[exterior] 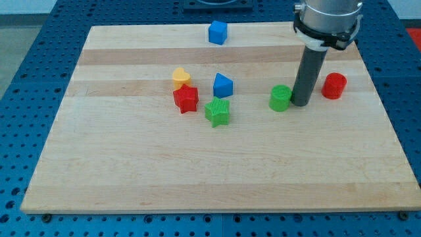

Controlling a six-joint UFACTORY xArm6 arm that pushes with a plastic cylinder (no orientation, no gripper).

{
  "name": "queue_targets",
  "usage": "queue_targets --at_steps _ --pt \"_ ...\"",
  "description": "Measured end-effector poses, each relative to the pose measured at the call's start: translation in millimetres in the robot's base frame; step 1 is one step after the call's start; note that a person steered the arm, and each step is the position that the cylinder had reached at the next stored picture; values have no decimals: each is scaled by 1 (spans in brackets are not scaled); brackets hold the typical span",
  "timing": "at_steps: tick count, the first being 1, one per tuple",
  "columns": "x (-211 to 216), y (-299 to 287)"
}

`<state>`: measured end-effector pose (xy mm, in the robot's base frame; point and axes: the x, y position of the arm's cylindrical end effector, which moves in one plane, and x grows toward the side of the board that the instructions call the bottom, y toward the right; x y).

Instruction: Slide the green circle to the bottom right of the blue triangle

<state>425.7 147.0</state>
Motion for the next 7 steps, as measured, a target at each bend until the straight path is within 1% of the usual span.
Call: queue_targets --at_steps 5,6,7 --pt "0 -41" --pt "0 -41" --pt "1 -27"
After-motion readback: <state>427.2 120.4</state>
